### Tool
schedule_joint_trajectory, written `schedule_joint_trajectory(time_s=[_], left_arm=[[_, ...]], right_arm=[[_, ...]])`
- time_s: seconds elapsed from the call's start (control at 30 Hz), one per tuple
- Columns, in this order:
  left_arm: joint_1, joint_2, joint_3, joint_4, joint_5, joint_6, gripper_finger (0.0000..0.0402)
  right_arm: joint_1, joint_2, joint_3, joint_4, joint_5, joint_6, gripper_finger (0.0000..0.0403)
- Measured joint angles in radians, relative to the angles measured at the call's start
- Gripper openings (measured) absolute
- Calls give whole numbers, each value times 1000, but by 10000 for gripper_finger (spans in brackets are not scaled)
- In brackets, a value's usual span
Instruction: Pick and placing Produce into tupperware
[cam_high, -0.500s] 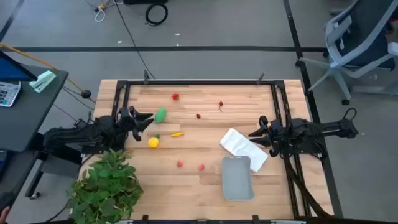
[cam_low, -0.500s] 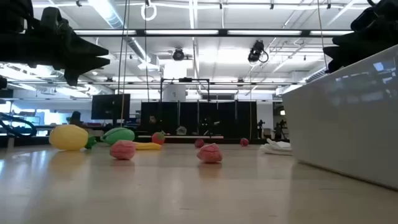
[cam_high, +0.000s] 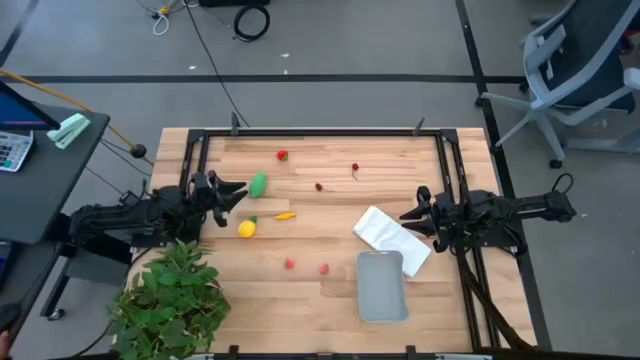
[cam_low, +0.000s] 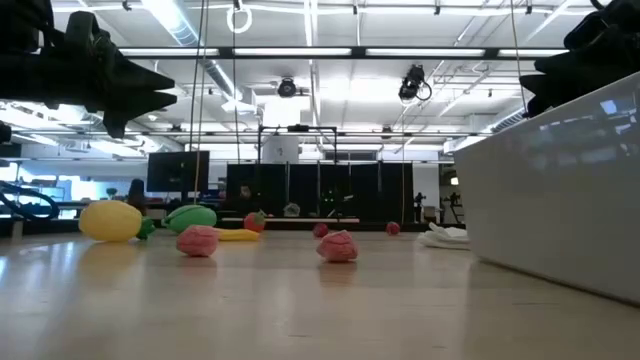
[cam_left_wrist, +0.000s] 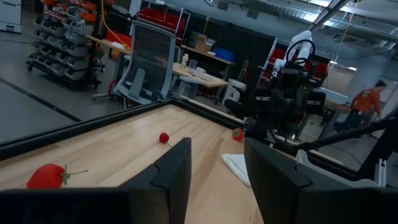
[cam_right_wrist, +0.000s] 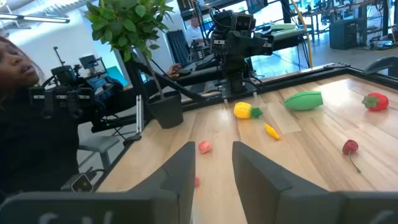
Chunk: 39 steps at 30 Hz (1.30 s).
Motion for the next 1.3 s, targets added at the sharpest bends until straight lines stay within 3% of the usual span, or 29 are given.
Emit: schedule_joint_trajectory(time_s=[1.3], left_arm=[[0,0,0,0,0,0,155]], right_arm=[[0,0,0,0,0,1,114]])
